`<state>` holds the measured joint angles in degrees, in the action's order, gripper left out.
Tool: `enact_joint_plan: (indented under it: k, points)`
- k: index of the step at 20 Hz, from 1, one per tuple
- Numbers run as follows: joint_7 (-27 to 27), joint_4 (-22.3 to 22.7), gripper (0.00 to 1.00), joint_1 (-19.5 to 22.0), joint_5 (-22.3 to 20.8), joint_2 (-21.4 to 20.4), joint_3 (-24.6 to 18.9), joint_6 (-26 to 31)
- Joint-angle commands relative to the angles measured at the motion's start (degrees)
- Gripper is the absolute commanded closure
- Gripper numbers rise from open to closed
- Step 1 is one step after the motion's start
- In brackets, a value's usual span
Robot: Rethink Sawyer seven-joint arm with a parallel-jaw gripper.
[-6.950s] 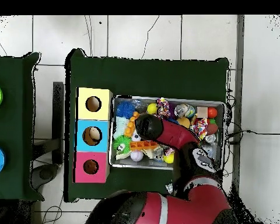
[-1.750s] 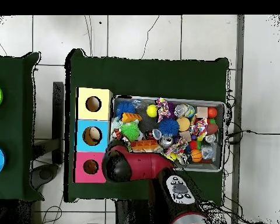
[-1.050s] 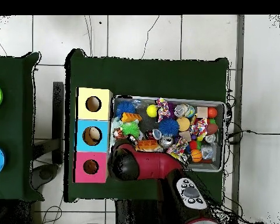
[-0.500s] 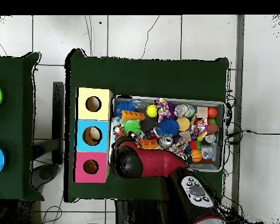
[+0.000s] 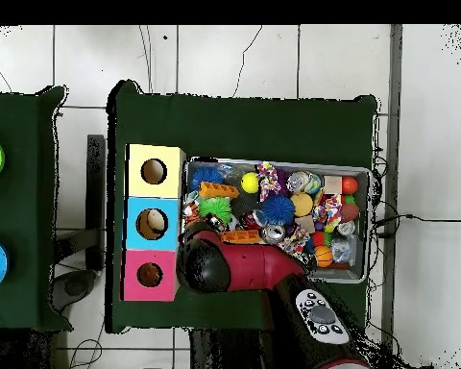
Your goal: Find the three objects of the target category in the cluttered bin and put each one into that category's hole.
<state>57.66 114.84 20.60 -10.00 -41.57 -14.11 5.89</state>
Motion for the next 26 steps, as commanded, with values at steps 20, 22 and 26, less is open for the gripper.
enact_joint_plan:
  k: [20, 22, 26]
  points:
    - [7.99, 4.66, 1.00, -5.89, -2.70, -15.85, 0.46, 20.30]
    - [9.47, 5.79, 1.00, -6.99, -3.15, -15.05, 1.01, 17.79]
    - [11.89, 7.47, 1.00, -9.49, -4.04, -13.77, 3.00, 14.57]
